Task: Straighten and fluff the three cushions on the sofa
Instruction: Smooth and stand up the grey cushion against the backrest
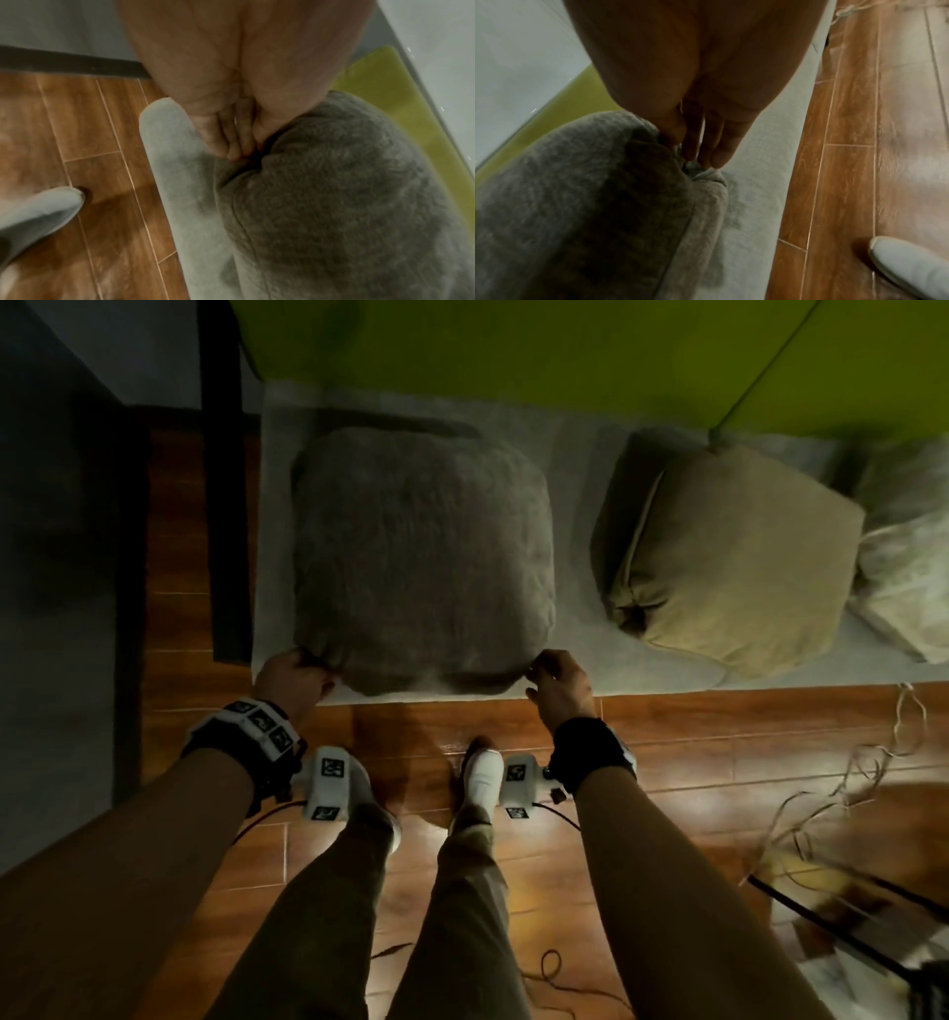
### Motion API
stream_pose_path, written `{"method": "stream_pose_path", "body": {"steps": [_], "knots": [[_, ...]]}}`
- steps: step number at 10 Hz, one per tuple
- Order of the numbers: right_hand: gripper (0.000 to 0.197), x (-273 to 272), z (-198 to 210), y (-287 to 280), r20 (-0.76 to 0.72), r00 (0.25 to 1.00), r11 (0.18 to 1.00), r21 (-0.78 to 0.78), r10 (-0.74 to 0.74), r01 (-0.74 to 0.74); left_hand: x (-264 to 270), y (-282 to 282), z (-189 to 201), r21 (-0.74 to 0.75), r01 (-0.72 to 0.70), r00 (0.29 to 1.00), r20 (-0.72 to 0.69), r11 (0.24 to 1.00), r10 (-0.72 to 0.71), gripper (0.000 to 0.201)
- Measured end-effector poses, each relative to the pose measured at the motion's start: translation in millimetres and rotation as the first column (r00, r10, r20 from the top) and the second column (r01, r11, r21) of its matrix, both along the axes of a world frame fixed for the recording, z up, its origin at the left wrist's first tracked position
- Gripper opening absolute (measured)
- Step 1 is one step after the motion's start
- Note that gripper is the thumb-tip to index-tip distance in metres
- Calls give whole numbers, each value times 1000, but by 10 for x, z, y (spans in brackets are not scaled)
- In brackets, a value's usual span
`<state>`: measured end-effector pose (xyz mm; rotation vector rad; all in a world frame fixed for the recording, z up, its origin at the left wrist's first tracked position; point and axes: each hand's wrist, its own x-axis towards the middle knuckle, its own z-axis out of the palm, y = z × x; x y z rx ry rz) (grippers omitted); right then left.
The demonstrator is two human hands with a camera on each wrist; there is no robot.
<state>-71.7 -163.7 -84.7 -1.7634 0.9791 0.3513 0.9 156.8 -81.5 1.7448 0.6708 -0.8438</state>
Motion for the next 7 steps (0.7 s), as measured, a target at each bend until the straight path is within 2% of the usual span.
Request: {"method": "stream_pose_path", "body": {"steps": [1, 2, 3, 4, 5, 6, 7], "knots": [[24, 223, -27, 26, 19, 985, 969, 182, -173, 166, 36, -133, -62, -37, -224, 974, 29, 974, 225, 30], [26, 351, -67, 10, -69, 973, 938, 260, -220, 230, 81, -292, 62, -68, -248, 968, -57, 966, 245, 32], [20, 388, -86, -35, -185, 973, 922, 336, -135, 192, 121, -361, 162, -100, -256, 959, -150, 962, 240, 33], [18, 420, -93, -43, -220, 971, 914, 368, -93, 171, 138, -371, 208, -91, -233, 958, -191, 968, 213, 22], [20, 452, -88, -17, -204, 979, 925, 369, -10, 86, 111, -379, 199, -76, -244, 954, -199, 967, 225, 22], [17, 495, -60, -57, -185, 978, 969, 243, 98, -51, 77, -378, 112, 67, -263, 958, -98, 962, 269, 40], [25, 441, -75, -176, -146, 986, 988, 142, 78, -57, 54, -406, 179, 9, -301, 949, -100, 954, 300, 42]]}}
